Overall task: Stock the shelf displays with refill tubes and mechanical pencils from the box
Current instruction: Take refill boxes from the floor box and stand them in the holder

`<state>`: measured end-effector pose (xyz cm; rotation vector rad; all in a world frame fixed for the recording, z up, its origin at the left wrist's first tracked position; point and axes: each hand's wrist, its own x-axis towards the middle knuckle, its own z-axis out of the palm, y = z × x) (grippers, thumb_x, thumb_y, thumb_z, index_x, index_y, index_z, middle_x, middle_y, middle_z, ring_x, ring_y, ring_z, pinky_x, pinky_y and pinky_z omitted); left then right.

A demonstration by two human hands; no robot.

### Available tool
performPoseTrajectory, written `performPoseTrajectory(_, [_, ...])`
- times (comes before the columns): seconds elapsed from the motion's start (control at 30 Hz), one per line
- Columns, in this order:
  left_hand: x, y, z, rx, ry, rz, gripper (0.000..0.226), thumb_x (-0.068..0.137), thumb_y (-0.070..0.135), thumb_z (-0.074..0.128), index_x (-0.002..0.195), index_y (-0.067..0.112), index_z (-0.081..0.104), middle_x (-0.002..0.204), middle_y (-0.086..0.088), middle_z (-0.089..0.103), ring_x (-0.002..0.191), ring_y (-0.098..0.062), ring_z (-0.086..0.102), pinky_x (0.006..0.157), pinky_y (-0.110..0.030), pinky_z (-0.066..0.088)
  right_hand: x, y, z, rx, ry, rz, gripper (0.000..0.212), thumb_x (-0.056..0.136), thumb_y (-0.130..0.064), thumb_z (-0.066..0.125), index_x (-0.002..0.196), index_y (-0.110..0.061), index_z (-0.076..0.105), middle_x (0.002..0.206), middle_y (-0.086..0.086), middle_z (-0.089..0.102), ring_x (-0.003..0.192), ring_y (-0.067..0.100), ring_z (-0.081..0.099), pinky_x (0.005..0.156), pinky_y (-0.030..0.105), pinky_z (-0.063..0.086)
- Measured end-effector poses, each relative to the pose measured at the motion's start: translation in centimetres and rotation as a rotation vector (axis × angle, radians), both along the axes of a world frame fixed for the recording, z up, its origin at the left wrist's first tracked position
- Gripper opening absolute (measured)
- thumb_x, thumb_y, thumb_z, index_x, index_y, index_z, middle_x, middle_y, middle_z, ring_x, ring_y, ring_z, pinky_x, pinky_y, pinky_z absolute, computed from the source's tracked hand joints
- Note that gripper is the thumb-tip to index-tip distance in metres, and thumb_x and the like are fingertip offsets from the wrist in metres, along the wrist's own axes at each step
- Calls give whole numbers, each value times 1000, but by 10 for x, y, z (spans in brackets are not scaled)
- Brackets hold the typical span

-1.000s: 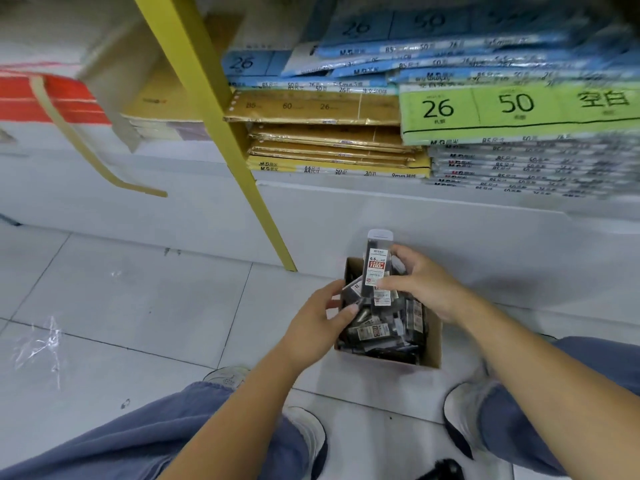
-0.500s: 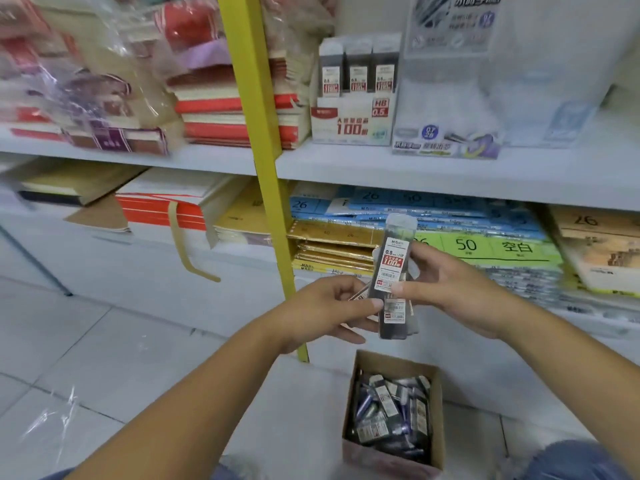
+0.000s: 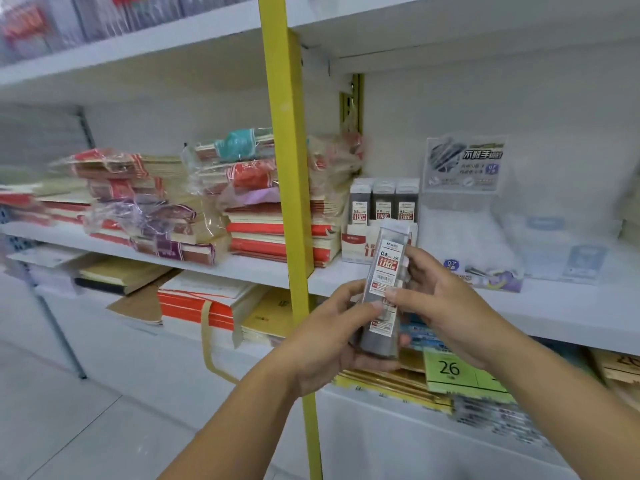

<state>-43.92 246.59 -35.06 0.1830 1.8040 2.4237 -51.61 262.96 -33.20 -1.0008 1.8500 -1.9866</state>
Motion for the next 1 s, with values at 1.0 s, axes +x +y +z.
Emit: performPoseTrajectory(1.0, [-9,-32,7,-106,171,434,34,79,45,72,111,53,64,98,3,75,67,-14,69,50,-22,51,-47,-29,110,-42,509,-572,35,87,-12,68,89,-40,47,92,-6,71,81,6,69,64,26,57])
